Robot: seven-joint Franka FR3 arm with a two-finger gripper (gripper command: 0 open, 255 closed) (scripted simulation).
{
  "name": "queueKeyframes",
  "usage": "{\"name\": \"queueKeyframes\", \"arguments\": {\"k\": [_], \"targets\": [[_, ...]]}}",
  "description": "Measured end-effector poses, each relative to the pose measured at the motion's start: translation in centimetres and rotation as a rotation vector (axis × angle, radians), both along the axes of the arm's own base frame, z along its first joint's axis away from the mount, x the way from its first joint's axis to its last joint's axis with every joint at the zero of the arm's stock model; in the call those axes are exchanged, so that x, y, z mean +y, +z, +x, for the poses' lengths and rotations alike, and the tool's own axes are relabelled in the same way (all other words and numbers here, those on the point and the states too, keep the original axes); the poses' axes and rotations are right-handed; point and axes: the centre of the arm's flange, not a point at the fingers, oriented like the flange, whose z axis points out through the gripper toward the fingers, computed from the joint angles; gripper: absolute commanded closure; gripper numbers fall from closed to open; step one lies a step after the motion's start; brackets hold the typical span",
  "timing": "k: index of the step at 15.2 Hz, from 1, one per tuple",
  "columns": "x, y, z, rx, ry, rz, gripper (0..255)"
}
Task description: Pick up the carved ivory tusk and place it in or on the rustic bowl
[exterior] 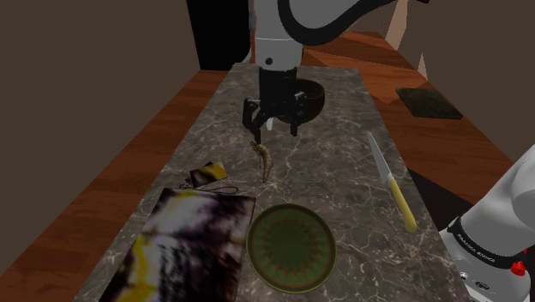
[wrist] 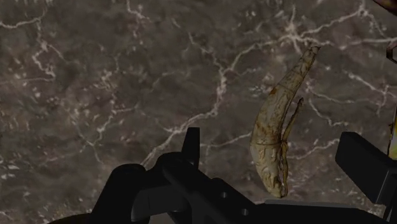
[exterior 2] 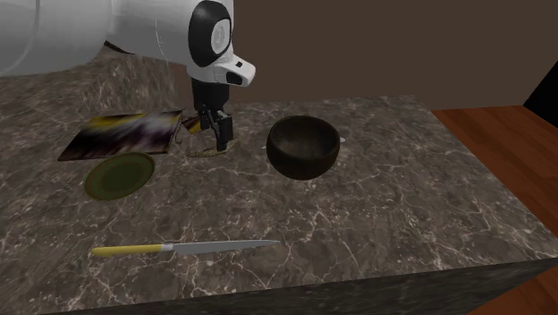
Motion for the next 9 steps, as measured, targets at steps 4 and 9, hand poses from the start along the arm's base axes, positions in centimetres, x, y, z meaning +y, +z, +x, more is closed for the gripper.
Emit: {"name": "queueKeyframes", "arguments": {"k": [4,9], "targets": [[2.4,-1.7,3.0,0.004,-0.064,0.008,0],[3.1,-4.3,3.3,0.005,-0.074,0.009,0]]}}
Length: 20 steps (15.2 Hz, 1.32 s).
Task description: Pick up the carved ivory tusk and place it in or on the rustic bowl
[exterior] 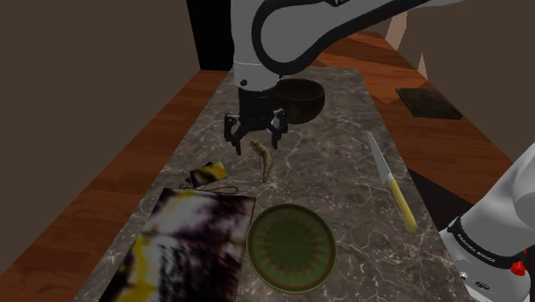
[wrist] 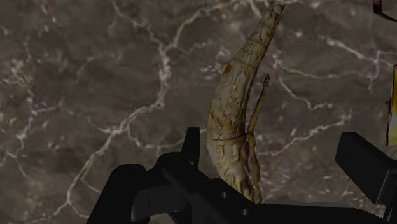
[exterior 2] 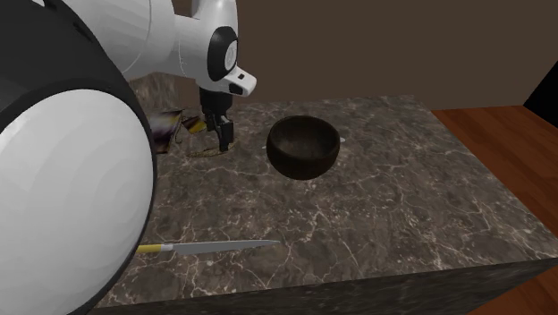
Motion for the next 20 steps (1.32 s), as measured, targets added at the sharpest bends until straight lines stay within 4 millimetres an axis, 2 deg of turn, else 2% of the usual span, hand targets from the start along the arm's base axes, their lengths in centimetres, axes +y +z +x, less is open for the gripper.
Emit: {"name": "queueKeyframes", "arguments": {"k": [3,9,10,20], "targets": [[0.21,-1.19,-0.20,0.000,0.000,0.000,0],[0.21,-1.32,-0.23,0.000,0.000,0.000,0],[0.21,-1.32,-0.23,0.000,0.000,0.000,255],[0.22,-1.24,-0.22,-0.002,0.000,0.001,255]]}}
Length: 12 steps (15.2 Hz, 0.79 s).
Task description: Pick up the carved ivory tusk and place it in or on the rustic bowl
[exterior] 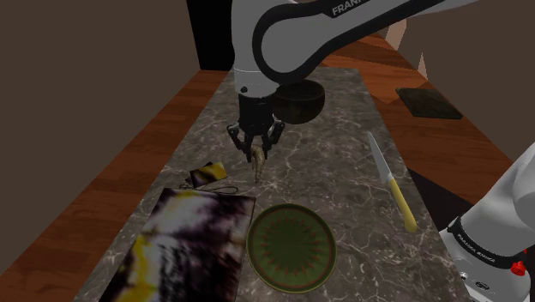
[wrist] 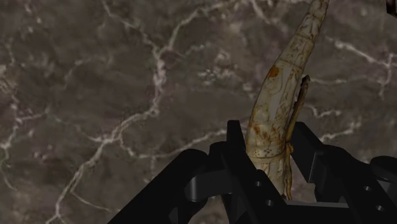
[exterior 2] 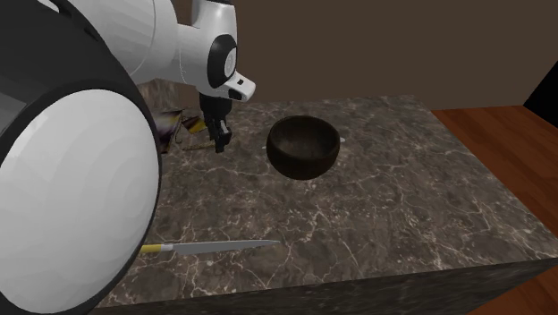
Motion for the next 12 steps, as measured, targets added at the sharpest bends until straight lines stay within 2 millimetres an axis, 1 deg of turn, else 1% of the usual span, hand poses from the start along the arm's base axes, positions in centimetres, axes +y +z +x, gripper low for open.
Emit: {"name": "queueKeyframes", "arguments": {"k": [3,12], "targets": [[0.0,1.0,0.0,0.001,0.000,0.000,255],[0.1,5.8,0.0,0.001,0.000,-0.001,255]]}}
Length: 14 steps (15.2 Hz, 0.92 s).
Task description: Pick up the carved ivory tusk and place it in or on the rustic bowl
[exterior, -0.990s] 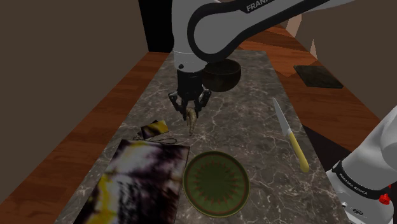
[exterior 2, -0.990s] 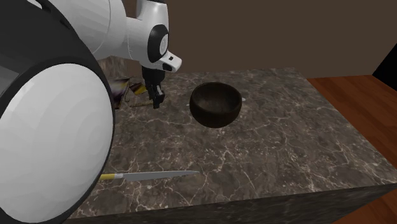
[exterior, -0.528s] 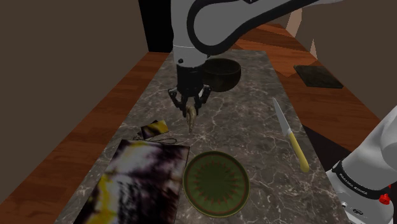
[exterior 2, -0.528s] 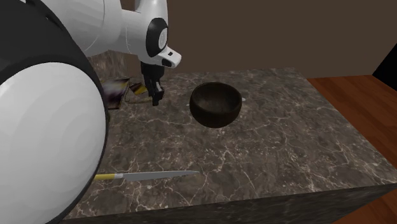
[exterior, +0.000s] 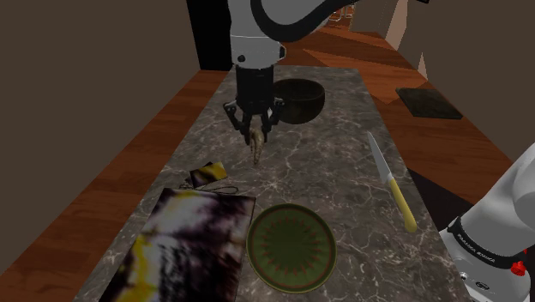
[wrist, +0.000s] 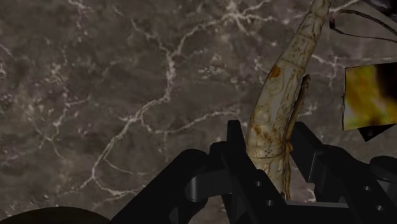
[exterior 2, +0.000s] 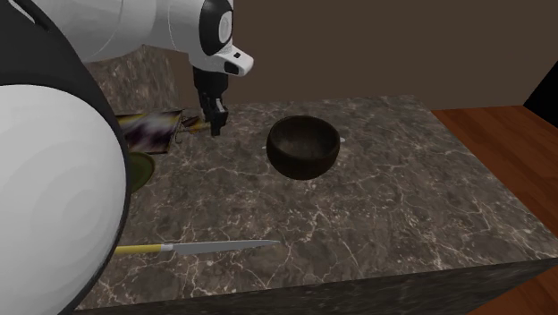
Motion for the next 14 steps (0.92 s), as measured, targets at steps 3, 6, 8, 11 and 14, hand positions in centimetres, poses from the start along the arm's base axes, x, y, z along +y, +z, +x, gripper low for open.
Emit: {"name": "queueKeyframes", "arguments": {"k": [3,6,8,11,14], "targets": [[0.0,1.4,0.0,0.000,0.000,0.000,255],[0.0,3.1,0.0,0.000,0.000,0.000,255],[-0.1,4.2,0.0,0.000,0.000,0.000,255],[-0.1,5.7,0.0,0.000,0.000,0.000,255],[0.0,7.1,0.0,0.000,0.000,0.000,255]]}}
